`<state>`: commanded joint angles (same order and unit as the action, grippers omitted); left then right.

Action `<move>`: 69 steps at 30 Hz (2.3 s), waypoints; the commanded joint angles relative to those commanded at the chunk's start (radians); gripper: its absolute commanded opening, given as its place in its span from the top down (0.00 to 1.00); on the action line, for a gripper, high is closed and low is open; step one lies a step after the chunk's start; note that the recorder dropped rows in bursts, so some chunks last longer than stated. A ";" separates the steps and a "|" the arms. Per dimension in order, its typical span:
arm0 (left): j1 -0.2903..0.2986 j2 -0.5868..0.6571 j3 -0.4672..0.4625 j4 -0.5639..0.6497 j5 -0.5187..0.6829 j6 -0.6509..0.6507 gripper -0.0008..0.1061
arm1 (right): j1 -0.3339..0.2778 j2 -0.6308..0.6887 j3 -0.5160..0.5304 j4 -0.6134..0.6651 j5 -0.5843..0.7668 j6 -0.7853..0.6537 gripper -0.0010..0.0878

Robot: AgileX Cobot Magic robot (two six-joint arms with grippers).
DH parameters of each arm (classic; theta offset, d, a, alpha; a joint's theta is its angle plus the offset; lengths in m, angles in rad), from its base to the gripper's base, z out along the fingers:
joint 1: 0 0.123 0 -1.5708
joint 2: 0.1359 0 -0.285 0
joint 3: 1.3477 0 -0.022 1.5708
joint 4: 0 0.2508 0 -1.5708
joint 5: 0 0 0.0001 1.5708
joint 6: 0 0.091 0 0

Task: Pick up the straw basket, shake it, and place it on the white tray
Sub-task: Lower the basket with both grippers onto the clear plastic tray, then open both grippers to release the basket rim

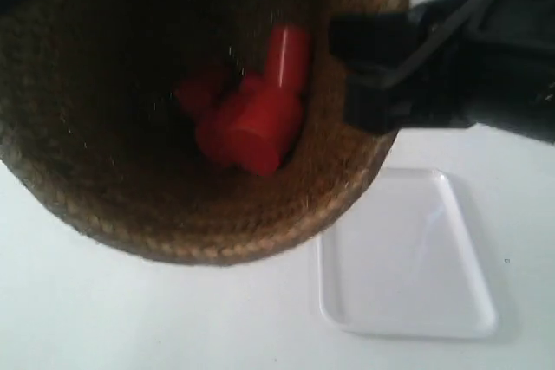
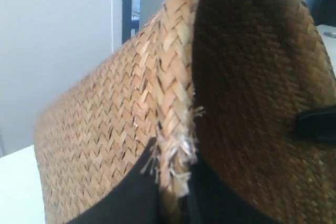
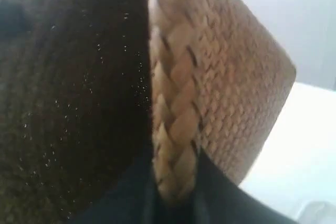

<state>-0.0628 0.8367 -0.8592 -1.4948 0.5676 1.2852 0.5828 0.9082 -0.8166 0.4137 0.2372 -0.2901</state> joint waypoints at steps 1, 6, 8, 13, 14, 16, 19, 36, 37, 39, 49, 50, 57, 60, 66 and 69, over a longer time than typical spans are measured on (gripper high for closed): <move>0.000 0.002 -0.017 0.000 -0.070 -0.045 0.99 | -0.019 0.002 -0.009 -0.032 -0.009 0.050 0.99; 0.000 0.192 -0.062 0.068 -0.180 -0.258 0.99 | -0.197 0.238 -0.126 -0.046 0.137 0.170 0.99; 0.000 0.303 -0.120 0.259 -0.156 -0.447 0.99 | -0.287 0.385 -0.254 -0.054 0.342 0.208 0.99; -0.070 0.431 -0.291 0.715 -0.066 -0.913 0.99 | -0.401 0.425 -0.406 -0.131 0.539 0.239 0.99; -0.097 0.444 -0.316 0.750 -0.068 -0.956 0.99 | -0.420 0.413 -0.421 -0.168 0.551 0.260 0.99; -0.151 0.472 -0.355 0.774 -0.077 -1.002 0.99 | -0.460 0.385 -0.443 -0.241 0.583 0.302 0.99; -0.251 0.527 -0.410 0.779 -0.084 -1.042 0.99 | -0.518 0.359 -0.465 -0.290 0.688 0.322 0.99; -0.563 0.759 -0.588 1.263 -0.099 -1.585 0.99 | -0.726 0.340 -0.450 -0.414 0.857 0.214 0.99; -0.569 0.764 -0.597 1.275 -0.101 -1.596 0.99 | -0.726 0.342 -0.450 -0.414 0.855 0.209 0.99; -0.581 0.786 -0.609 1.276 -0.103 -1.603 0.99 | -0.726 0.358 -0.450 -0.414 0.864 0.197 0.99; -0.620 0.815 -0.609 1.288 -0.097 -1.607 0.99 | -0.726 0.399 -0.441 -0.403 0.889 0.163 0.99; -0.620 0.815 -0.609 1.297 -0.097 -1.607 0.99 | -0.726 0.399 -0.433 -0.403 0.880 0.159 0.99; -0.620 0.815 -0.609 1.374 -0.097 -1.683 0.99 | -0.726 0.399 -0.307 -0.339 0.777 0.112 0.99; -0.620 0.815 -0.609 1.393 -0.097 -1.683 0.99 | -0.726 0.399 -0.300 -0.339 0.765 0.112 0.99; -0.620 0.815 -0.609 1.394 -0.097 -1.674 0.93 | -0.726 0.395 -0.300 -0.339 0.736 0.112 0.76; -0.620 0.815 -0.609 1.394 -0.097 -1.674 0.77 | -0.726 0.375 -0.300 -0.339 0.716 0.112 0.57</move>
<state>-0.6829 1.6514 -1.4677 -0.1004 0.4707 -0.3888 -0.1432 1.2834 -1.1163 0.0743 0.9531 -0.1785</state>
